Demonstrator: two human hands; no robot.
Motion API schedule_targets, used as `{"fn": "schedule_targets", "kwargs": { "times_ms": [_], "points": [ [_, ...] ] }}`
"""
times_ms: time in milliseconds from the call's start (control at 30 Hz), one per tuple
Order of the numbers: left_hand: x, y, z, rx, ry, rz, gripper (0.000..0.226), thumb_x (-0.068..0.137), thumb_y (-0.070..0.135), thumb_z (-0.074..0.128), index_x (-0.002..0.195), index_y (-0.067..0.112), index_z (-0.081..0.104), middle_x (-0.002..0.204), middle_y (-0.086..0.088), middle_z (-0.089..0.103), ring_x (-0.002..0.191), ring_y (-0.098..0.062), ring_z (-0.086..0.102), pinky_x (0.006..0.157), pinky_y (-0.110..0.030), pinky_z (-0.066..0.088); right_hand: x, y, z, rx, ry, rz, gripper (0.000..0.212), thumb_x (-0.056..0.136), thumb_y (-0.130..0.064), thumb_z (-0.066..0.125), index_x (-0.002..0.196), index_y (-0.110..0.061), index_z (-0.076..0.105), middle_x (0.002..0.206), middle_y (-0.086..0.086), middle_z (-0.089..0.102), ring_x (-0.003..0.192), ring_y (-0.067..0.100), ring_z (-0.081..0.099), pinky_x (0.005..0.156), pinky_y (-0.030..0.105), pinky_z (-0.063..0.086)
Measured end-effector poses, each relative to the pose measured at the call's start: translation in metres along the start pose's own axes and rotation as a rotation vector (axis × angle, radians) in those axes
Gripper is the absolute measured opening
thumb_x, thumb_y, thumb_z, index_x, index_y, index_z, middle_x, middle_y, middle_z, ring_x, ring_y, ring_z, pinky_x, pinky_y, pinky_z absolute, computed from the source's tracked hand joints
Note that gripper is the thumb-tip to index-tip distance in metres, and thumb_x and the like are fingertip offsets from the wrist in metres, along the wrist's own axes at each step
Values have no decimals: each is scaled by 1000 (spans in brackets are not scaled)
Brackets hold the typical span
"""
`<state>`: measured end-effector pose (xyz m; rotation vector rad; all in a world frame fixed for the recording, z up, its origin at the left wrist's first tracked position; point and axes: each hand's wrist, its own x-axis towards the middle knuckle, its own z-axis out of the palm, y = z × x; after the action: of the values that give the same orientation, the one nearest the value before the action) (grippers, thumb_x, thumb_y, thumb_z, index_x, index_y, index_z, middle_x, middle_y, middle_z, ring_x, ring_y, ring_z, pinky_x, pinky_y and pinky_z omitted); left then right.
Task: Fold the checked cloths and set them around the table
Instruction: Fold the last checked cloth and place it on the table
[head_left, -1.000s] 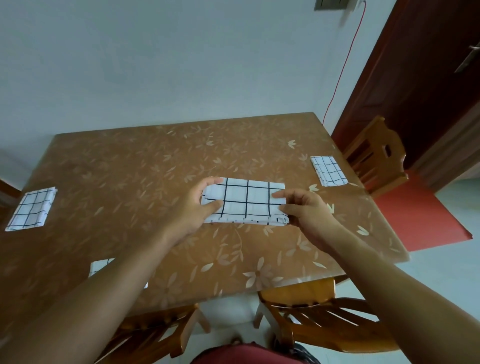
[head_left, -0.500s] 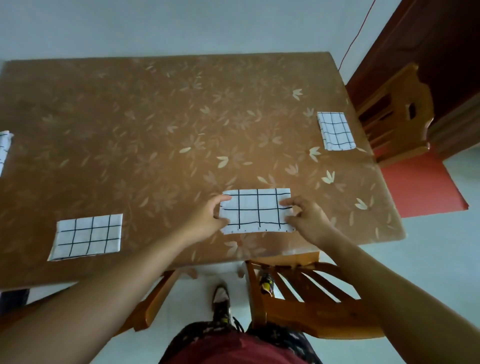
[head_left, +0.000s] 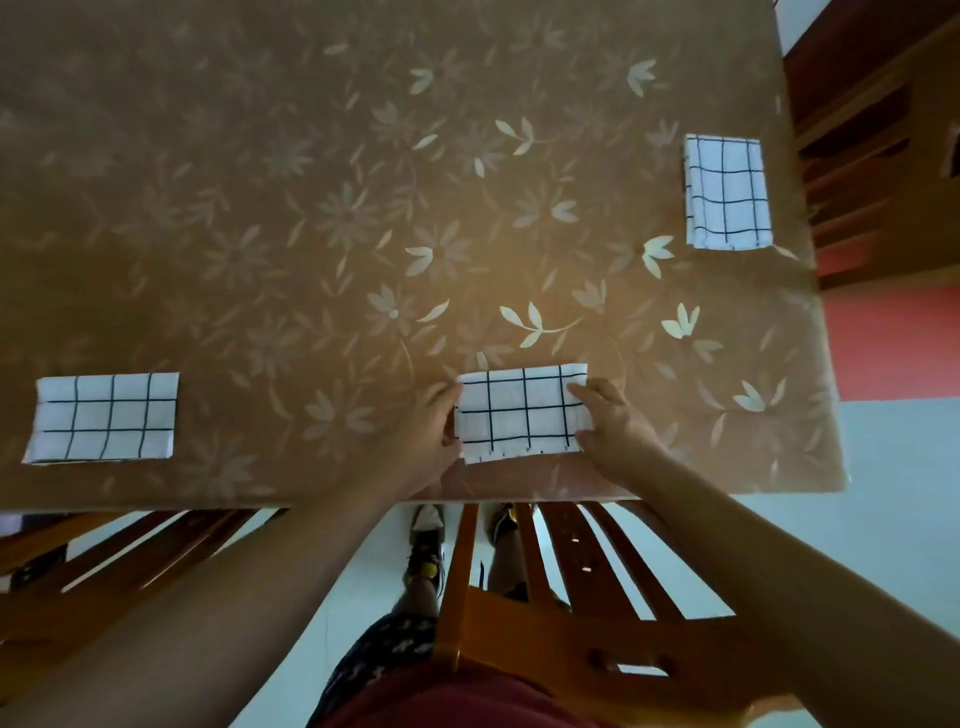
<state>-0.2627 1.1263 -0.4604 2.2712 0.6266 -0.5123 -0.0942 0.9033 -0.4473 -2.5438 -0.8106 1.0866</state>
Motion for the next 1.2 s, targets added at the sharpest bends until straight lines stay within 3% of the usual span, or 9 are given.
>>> {"fn": "schedule_targets", "kwargs": {
  "times_ms": [100,233,300,367,467,533,633,933,1200],
  "points": [
    [1,0,6,97,89,65,68,93,21,63,155,15,35,154,0,39,131,-20,49,106,-35,46,5,7,1,-103,-32,-3,68,96,-10,61,156,-27,34,159,2,27,116,28,62,87,37,58],
    [0,3,7,102,246,78,53,95,23,59,147,15,48,142,-3,49,117,-20,57,92,-37,53,1,5,-3,-195,47,19,55,98,-30,58,150,-36,39,150,3,30,95,27,67,70,39,60],
    [0,10,10,149,371,119,48,95,20,58,142,13,54,136,-6,54,114,-21,57,90,-37,52,0,3,-4,-237,177,-48,45,98,-29,59,142,-29,50,140,6,41,96,25,63,74,38,57],
    [2,18,19,250,425,177,48,97,21,54,144,13,51,139,-8,52,119,-22,54,94,-35,48,4,1,2,-326,296,-224,43,95,-20,61,137,-18,56,136,13,50,114,32,60,90,47,56],
    [13,28,43,402,356,216,57,103,32,40,155,9,34,159,-16,35,145,-32,35,115,-48,32,20,2,22,-428,303,-437,50,97,-13,59,146,-7,50,155,17,43,147,37,37,119,53,35],
    [22,30,59,481,285,247,62,105,35,35,157,3,25,165,-20,23,153,-35,20,122,-52,25,30,5,34,-489,265,-531,58,101,-11,57,154,-2,39,165,16,32,156,36,21,126,53,21],
    [31,26,72,532,226,241,67,108,41,32,160,1,17,168,-20,11,157,-34,8,124,-54,19,38,20,48,-558,212,-575,59,107,-16,47,160,-1,25,170,17,18,158,37,10,127,56,18],
    [41,4,72,633,228,283,79,103,60,30,160,6,20,169,-14,13,157,-30,11,123,-56,18,50,40,52,-631,176,-593,63,112,-41,24,164,-9,12,173,12,5,160,30,2,128,52,13],
    [38,0,71,650,187,293,85,102,65,30,161,6,12,170,-16,7,157,-30,5,125,-56,12,49,44,43,-699,115,-582,78,106,-59,27,165,-13,6,172,13,-3,159,35,0,127,59,7]
  ]
}}
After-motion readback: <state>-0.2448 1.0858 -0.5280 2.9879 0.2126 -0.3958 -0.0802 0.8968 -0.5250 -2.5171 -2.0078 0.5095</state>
